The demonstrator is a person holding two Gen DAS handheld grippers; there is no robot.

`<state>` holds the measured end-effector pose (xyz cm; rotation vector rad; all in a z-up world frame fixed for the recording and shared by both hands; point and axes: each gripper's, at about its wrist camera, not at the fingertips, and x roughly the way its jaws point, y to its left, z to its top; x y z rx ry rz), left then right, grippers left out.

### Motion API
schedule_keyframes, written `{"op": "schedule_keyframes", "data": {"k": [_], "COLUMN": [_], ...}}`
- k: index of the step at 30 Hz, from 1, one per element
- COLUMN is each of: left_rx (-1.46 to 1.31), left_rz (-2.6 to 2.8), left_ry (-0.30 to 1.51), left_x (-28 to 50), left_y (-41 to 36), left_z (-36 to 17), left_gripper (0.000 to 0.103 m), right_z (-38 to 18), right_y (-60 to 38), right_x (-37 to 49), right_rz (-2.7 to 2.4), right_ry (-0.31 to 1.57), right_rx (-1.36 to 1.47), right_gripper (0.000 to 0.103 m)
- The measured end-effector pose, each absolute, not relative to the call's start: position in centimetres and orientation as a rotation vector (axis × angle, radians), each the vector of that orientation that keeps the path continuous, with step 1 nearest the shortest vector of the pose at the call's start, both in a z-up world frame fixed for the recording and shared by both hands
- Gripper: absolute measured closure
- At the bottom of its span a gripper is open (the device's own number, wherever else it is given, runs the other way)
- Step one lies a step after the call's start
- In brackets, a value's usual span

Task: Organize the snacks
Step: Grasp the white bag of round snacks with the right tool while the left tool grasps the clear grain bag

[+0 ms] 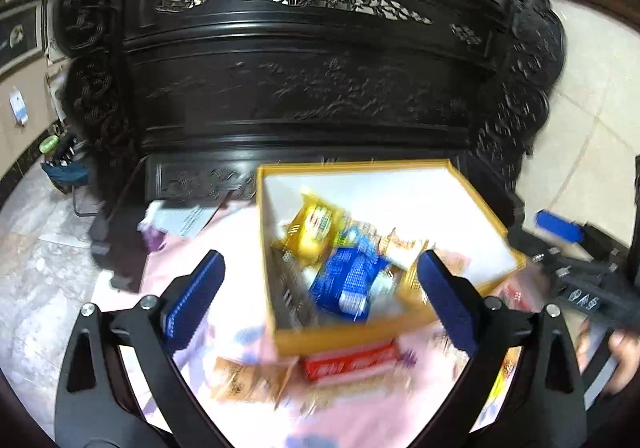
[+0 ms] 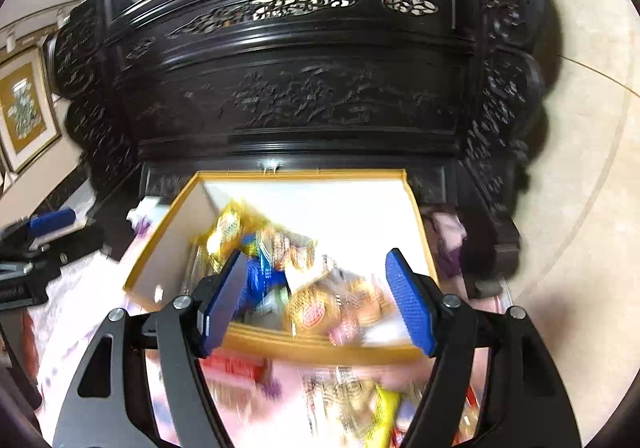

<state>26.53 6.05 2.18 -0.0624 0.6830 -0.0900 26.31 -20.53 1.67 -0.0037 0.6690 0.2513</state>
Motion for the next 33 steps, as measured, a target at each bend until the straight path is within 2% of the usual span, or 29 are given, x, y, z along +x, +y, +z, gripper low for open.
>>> {"op": "schedule_keyframes", "data": {"k": [8, 13, 22, 26, 28, 33], "left_rx": [0.042, 0.223, 0.367, 0.386, 0.389, 0.375], "left_rz": [-0.176, -0.229, -0.331, -0.376, -0.398, -0.454], "left_ry": [0.748, 0.795, 0.859, 0.877, 0.888, 0.901], "left_x": [20.6, 21.0, 23.5, 24.5, 24.8, 25.2], "left_y": [2.7, -1.0, -2.8, -3.1, -3.2, -2.9], "left_z": [-6.7, -11.2, -15.0, -16.1, -16.4, -17.1], "left_gripper": [0.003, 0.003, 0.003, 0.003, 0.003, 0.005], "right_z": [-6.9, -10.6, -14.4, -14.9, -14.5, -11.8], "right_y": [-21.9, -20.7, -19.3, -19.5, -19.7, -21.3], "right_x": [19.9, 21.9, 26.0, 25.7, 25.2, 21.8], "right_rz": [0.239, 0.229, 0.157, 0.184, 0.19, 0.235], "right_ry": [0.813, 0.919, 1.038, 1.005, 0.991, 0.935], "right_rx": [-0.028, -0.085, -0.167, -0.115, -0.099, -0.025], "right_gripper": [0.029, 0.03, 0.029, 0.05, 0.053, 0.053]}}
